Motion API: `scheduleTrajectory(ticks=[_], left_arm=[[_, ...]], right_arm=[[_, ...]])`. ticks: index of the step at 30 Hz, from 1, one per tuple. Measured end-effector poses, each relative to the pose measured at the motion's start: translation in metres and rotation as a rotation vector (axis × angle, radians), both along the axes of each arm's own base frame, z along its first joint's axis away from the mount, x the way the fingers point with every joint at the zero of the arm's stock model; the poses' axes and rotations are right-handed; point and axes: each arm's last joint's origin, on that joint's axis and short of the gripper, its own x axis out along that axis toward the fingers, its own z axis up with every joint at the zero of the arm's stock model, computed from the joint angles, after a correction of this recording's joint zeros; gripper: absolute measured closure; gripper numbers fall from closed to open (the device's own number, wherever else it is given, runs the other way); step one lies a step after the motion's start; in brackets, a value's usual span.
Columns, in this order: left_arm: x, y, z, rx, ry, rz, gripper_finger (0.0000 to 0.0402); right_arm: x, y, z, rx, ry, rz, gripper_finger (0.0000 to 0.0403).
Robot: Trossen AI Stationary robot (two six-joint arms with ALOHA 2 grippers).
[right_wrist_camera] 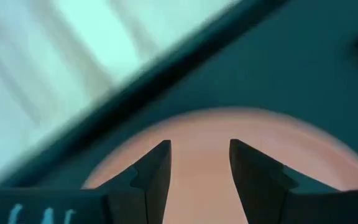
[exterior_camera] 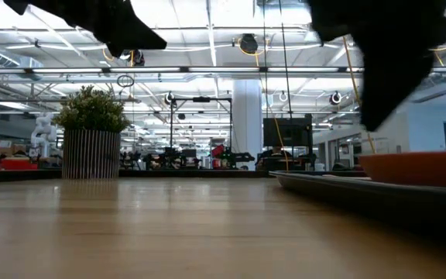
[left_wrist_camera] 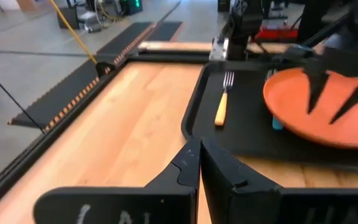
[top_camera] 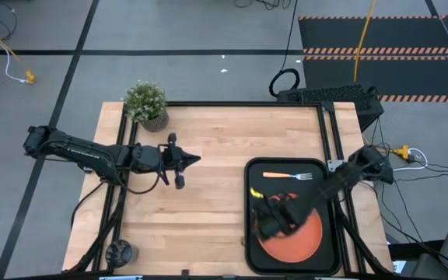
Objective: Pick and place plate/cup/fork/spoon on tray
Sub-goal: Move the black table tray from right to center table
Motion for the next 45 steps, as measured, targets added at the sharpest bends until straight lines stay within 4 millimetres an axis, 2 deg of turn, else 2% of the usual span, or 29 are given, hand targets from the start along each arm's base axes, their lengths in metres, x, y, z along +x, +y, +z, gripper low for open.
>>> scheduleTrajectory(ticks=[4, 9, 15, 20, 33, 38, 45], left_arm=[[-0.002, 0.0, -0.006, -0.016, 0.062, 0.01, 0.0385], [-0.005, 0.001, -0.012, -0.033, 0.121, 0.022, 0.0385], [-0.006, -0.001, -0.014, -0.052, 0.136, 0.026, 0.0385], [-0.008, 0.001, -0.016, -0.08, 0.159, 0.053, 0.0385], [-0.009, 0.002, -0.016, -0.066, 0.163, 0.084, 0.0385], [-0.009, 0.002, -0.016, -0.062, 0.163, 0.082, 0.0385], [-0.009, 0.002, -0.017, -0.054, 0.168, 0.079, 0.0385]], right_arm=[[0.023, -0.018, 0.001, 0.041, -0.109, -0.005, 0.0248], [0.037, -0.046, 0.002, 0.037, -0.132, -0.058, 0.0254], [0.052, -0.072, -0.021, -0.004, -0.06, -0.102, 0.0254], [0.057, -0.074, -0.042, 0.015, 0.014, -0.085, 0.0254], [0.059, -0.075, -0.049, 0.042, 0.032, -0.122, 0.0259], [0.066, -0.076, -0.057, 0.041, 0.012, -0.095, 0.0294], [0.076, -0.08, -0.056, 0.048, -0.062, -0.035, 0.0347]])
